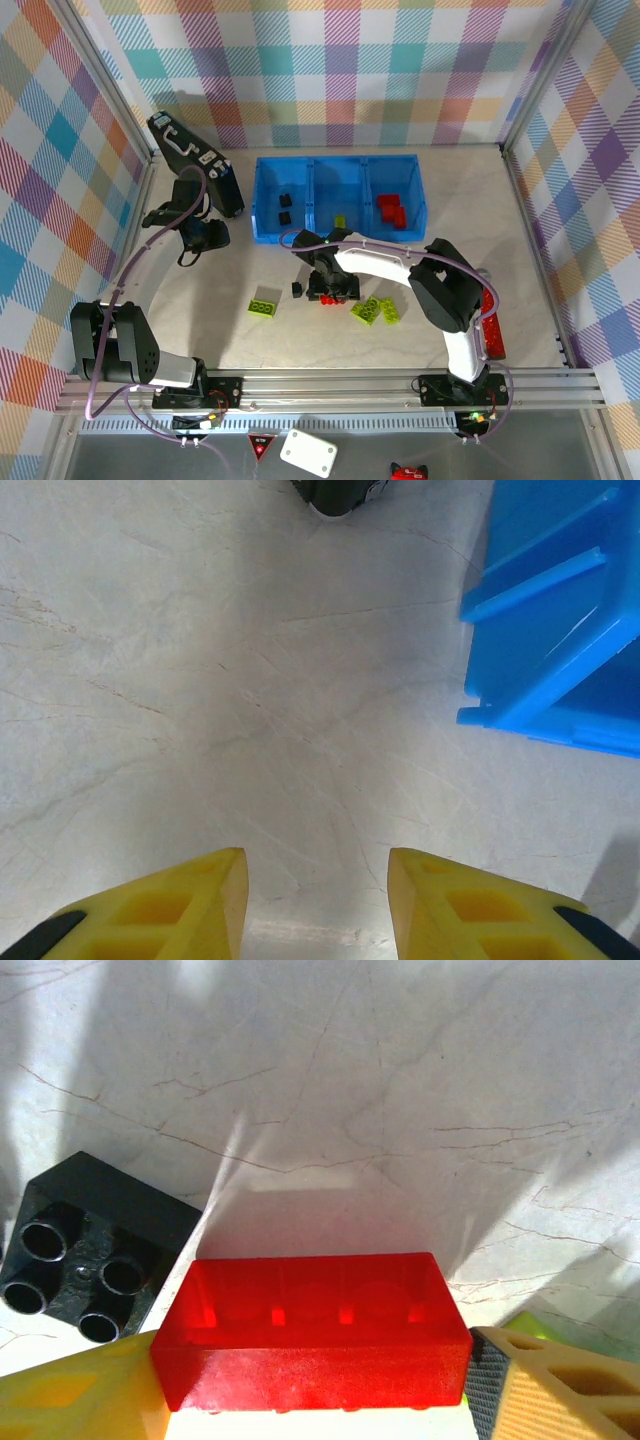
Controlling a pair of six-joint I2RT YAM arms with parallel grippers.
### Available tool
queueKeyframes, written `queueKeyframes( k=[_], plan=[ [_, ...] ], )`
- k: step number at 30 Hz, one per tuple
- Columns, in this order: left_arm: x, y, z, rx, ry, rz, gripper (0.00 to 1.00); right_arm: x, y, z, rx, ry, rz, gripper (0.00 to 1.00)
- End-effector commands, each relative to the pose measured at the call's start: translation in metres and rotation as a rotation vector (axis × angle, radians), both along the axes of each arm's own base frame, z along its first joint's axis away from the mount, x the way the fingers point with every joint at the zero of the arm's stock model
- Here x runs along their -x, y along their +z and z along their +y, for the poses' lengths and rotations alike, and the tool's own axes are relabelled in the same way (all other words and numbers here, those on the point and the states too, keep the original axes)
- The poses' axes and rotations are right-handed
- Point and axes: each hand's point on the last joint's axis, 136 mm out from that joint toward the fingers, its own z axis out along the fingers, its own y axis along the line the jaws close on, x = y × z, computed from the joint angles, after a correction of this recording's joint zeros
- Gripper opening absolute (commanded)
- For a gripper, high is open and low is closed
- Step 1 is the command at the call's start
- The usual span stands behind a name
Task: Sort the legos into containers by color
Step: Pick up the lego from the bottom-center of the table.
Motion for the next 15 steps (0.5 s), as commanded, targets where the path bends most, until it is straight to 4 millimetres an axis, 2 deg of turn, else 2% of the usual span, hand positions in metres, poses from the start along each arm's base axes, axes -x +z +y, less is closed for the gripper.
queueKeyframes(
  k=[1, 15],
  plan=[
    [0.006, 0.002, 0.004, -0.008, -0.001, 0.004, 0.41, 0.006, -0.003, -0.003, 0.014, -0.008, 0.016, 0.73],
    [0.007, 0.006, 0.005, -0.012, 0.003, -0.007, 0.41, 0.004, 0.013, -0.003, -0.001, -0.012, -0.011, 0.68]
  ],
)
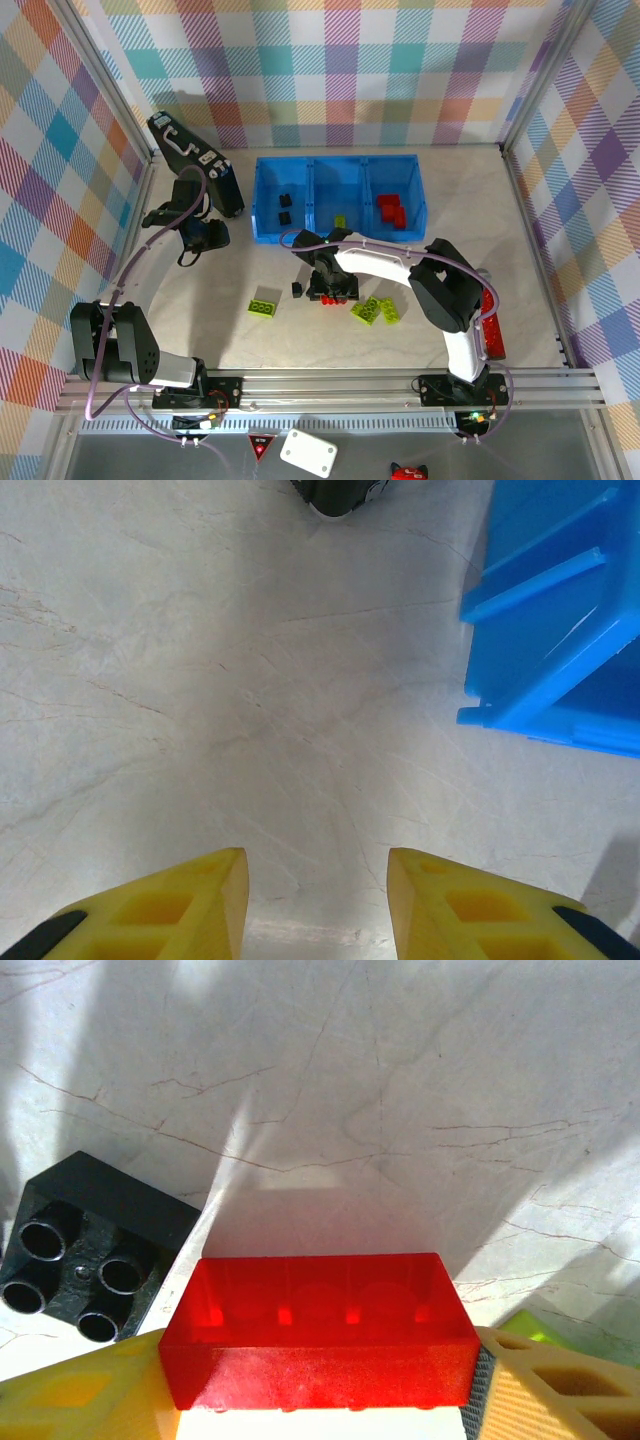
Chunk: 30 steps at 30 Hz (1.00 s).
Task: Sort the legos into containers by color
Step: Pick up the lego from the bottom-center of the table, then place the lego in the container.
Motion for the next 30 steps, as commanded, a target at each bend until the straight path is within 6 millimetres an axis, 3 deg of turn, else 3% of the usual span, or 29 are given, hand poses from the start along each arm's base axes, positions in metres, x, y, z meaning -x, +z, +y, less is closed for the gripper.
queueKeyframes(
  k=[1, 13, 19, 30],
  plan=[
    [0.007, 0.006, 0.005, -0.012, 0.003, -0.006, 0.41, 0.003, 0.013, -0.003, -0.002, -0.010, -0.013, 0.68],
    [0.018, 0.028, 0.003, 0.017, 0.018, -0.027, 0.41, -0.014, 0.044, -0.016, -0.020, 0.010, -0.086, 0.68],
    [0.025, 0.030, 0.004, -0.008, -0.023, -0.029, 0.42, -0.027, 0.049, -0.045, -0.019, -0.026, -0.099, 0.68],
    [0.019, 0.009, -0.008, 0.031, -0.090, -0.033, 0.42, -0.064, 0.072, -0.101, -0.032, -0.096, -0.149, 0.68]
  ],
)
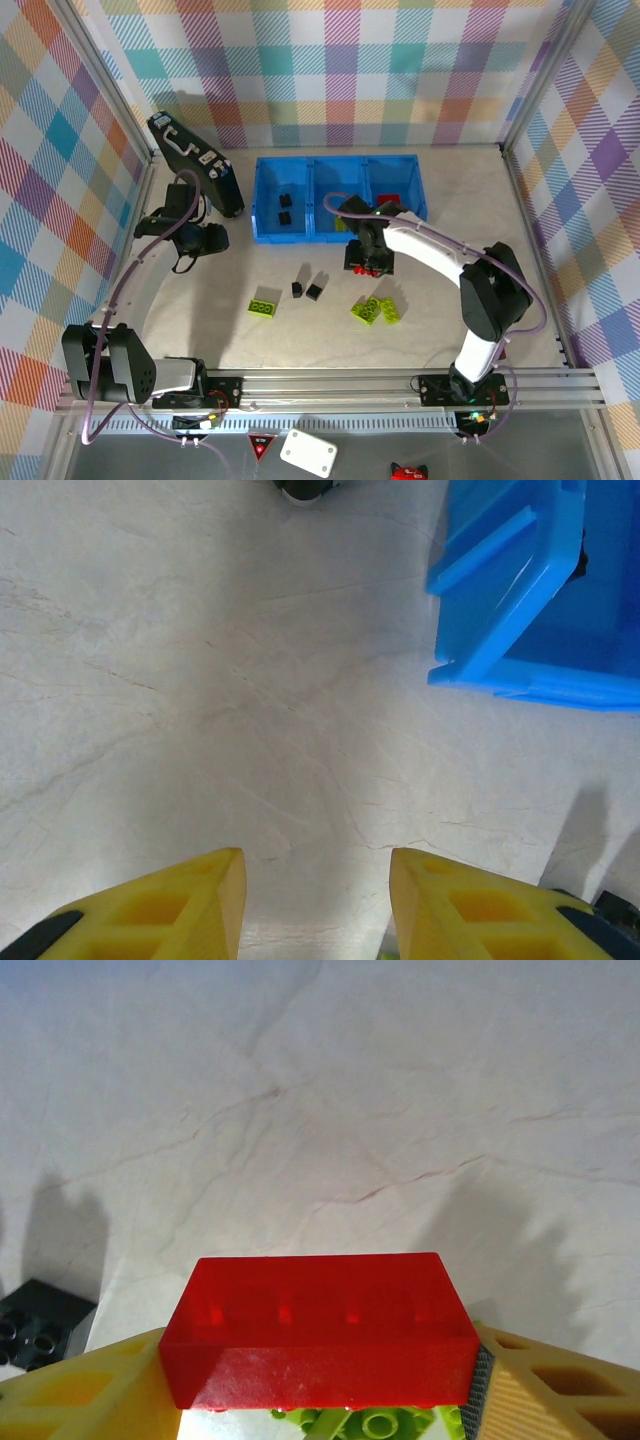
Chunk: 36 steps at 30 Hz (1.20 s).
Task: Sort the legos into containers by color
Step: Place the lego in the container.
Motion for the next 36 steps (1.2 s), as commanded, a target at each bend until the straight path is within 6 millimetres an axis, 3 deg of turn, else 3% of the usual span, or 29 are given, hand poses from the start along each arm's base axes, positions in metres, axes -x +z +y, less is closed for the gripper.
queueKeyframes(
  k=[1, 12, 19, 36],
  plan=[
    [-0.002, -0.007, -0.002, 0.008, -0.044, -0.006, 0.42, -0.009, 0.015, -0.016, 0.004, 0.020, -0.029, 0.68],
    [-0.003, -0.007, -0.002, -0.003, -0.055, -0.009, 0.42, -0.062, 0.043, -0.056, -0.010, -0.029, -0.100, 0.68],
    [-0.003, -0.007, -0.002, 0.001, -0.057, -0.011, 0.42, -0.093, 0.050, -0.067, -0.032, -0.043, -0.123, 0.68],
    [0.000, -0.005, 0.000, -0.011, -0.057, -0.015, 0.43, -0.137, 0.022, -0.059, -0.304, 0.059, -0.022, 0.66]
  ],
)
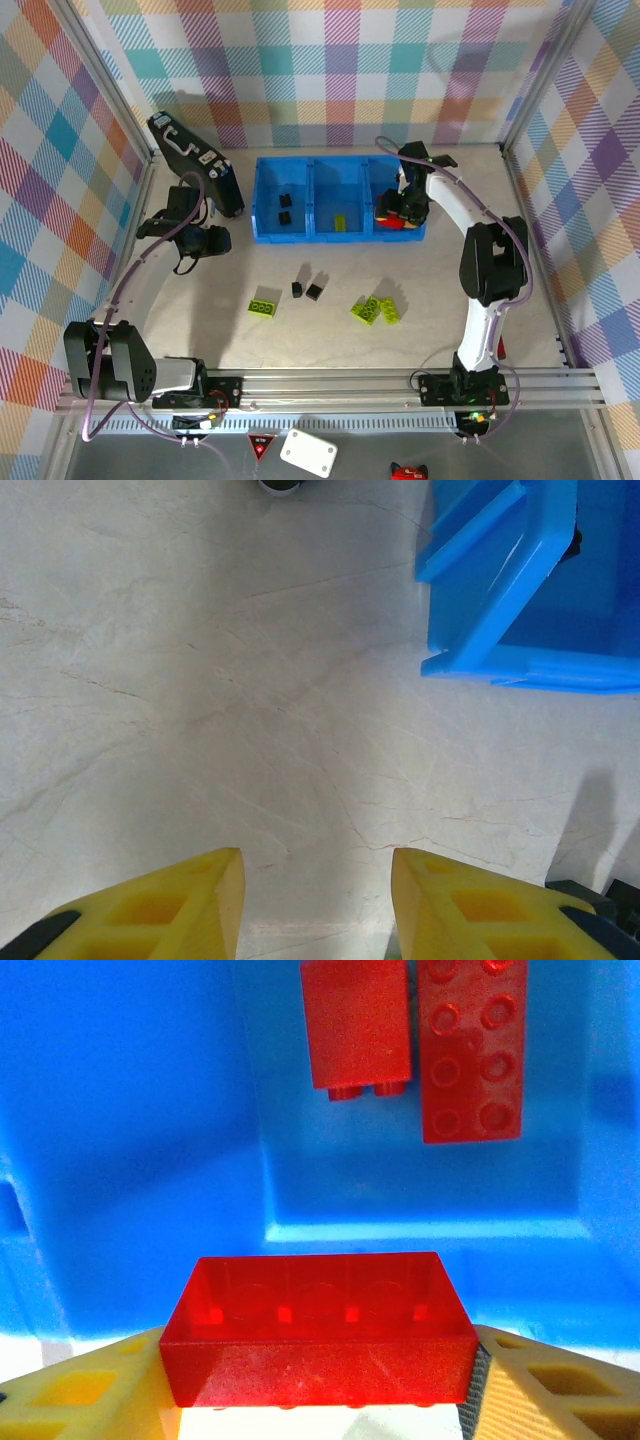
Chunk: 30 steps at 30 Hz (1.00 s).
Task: Sort the legos into containers by color
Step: Place the lego in the container.
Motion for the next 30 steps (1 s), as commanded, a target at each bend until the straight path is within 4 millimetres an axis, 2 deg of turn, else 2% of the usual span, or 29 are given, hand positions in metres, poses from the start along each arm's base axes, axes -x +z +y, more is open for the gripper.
queueKeyframes(
  k=[1, 10, 24, 30],
  plan=[
    [0.002, 0.001, 0.003, -0.009, -0.010, -0.008, 0.43, -0.010, 0.003, 0.009, -0.082, 0.050, -0.006, 0.67],
    [0.002, 0.002, 0.003, -0.009, -0.012, -0.010, 0.43, -0.021, -0.016, 0.003, -0.071, 0.047, 0.033, 0.67],
    [0.003, 0.003, 0.001, 0.006, -0.018, -0.016, 0.43, -0.020, -0.049, 0.003, -0.067, 0.051, 0.104, 0.70],
    [0.004, 0.004, 0.001, 0.005, -0.017, -0.020, 0.43, -0.020, -0.045, 0.002, -0.062, 0.046, 0.096, 0.76]
  ],
)
